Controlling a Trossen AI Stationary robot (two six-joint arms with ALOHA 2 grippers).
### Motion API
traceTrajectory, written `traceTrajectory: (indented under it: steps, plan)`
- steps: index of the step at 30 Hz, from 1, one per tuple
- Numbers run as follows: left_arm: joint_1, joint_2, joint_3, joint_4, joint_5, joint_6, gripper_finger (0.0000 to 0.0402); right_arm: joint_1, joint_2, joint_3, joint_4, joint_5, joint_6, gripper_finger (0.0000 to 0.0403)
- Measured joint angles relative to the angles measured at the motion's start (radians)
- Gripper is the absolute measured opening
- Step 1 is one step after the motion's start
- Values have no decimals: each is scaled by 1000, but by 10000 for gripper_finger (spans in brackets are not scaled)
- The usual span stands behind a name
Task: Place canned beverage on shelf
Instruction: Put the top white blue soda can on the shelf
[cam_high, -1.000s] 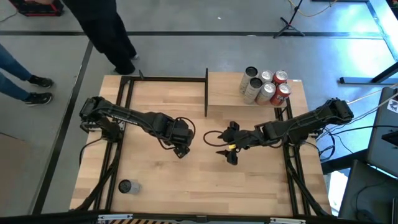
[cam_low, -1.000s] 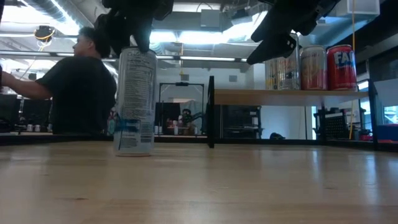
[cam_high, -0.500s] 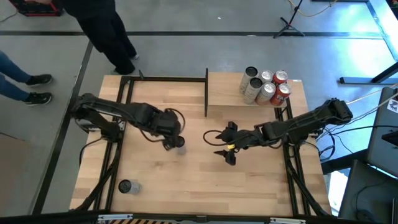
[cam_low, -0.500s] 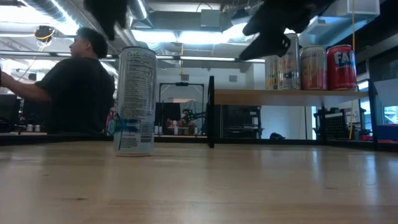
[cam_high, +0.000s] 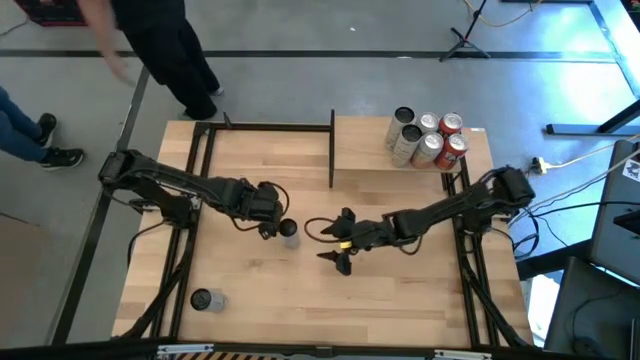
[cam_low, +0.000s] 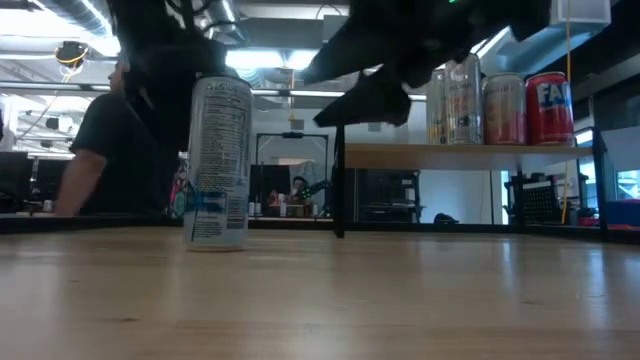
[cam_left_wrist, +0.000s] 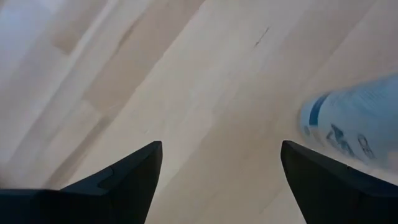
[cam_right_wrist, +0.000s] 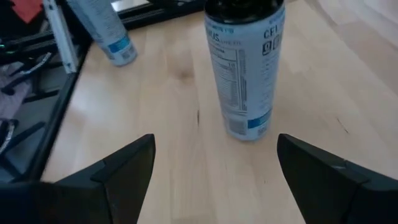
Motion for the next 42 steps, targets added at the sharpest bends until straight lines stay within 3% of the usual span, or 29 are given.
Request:
traceTrajectory:
  steps: [4,16,36,42]
  plan:
    - [0,2,-78,150,-12,4,316,-1,82,63,2,35,1,325]
    - [-45,0,-91,237,17,87,316,-8,210,208,-44,193,16,325]
    - [-184,0,-91,462,30,112,316,-49,210,210,-90,159,-40,325]
    - [-190,-10,-91,468,165,157,316,-53,198,210,-130,139,-57,325]
